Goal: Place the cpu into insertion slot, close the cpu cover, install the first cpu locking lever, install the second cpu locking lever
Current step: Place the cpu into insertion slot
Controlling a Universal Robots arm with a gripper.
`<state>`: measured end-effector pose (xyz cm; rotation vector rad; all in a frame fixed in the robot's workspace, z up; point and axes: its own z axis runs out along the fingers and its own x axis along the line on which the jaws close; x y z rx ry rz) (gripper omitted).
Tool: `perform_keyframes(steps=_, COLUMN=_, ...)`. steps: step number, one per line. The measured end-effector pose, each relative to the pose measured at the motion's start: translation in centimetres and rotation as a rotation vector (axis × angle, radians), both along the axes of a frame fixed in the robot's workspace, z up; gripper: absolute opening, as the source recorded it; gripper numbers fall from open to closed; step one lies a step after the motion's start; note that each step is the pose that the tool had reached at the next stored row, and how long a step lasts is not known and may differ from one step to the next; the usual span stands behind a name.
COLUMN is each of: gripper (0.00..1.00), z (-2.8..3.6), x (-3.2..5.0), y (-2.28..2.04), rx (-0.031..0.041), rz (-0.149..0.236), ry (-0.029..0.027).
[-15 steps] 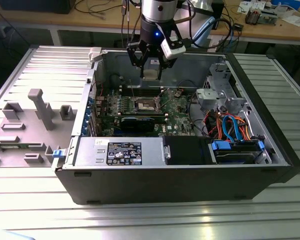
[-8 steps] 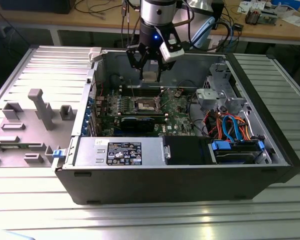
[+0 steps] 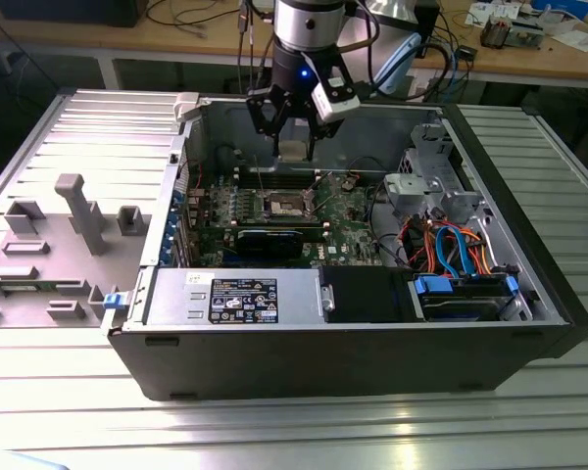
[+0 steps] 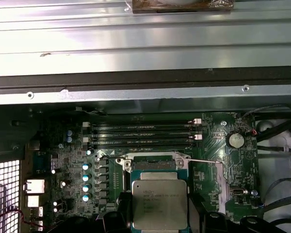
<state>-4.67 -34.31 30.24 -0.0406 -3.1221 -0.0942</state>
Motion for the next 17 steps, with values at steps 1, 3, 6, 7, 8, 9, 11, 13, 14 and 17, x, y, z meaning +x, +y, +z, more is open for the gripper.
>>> perform_keyframes(steps=1, gripper=0.55, z=-0.03, x=-0.05, y=0.0, rx=-0.0006, rz=0.0, ry=0.0)
perform_keyframes(steps=3, gripper=0.55, z=-0.04, x=-0.07, y=0.0, rx=-0.0007, rz=0.0, ry=0.0)
perform_keyframes(steps=6, gripper=0.55, z=-0.05, x=-0.09, y=0.0, rx=-0.0008, rz=0.0, ry=0.0)
perform_keyframes(steps=7, gripper=0.55, z=-0.05, x=-0.09, y=0.0, rx=-0.001, rz=0.0, ry=-0.0001)
perform_keyframes(steps=8, gripper=0.55, z=-0.06, x=-0.09, y=0.02, rx=-0.0015, rz=0.0, ry=-0.0002)
perform_keyframes(steps=9, gripper=0.55, z=-0.06, x=-0.1, y=0.04, rx=-0.0021, rz=0.0, ry=-0.0002)
perform_keyframes(steps=11, gripper=0.55, z=-0.06, x=-0.09, y=0.08, rx=-0.0037, rz=0.0, ry=-0.0001)
perform_keyframes(steps=13, gripper=0.55, z=-0.12, x=-0.09, y=0.08, rx=-0.0061, rz=0.0, ry=-0.0001)
perform_keyframes(steps=14, gripper=0.55, z=-0.16, x=-0.09, y=0.08, rx=-0.0087, rz=0.0, ry=0.0)
perform_keyframes(steps=17, gripper=0.55, z=-0.21, x=-0.09, y=0.08, rx=-0.0143, rz=0.0, ry=-0.0001)
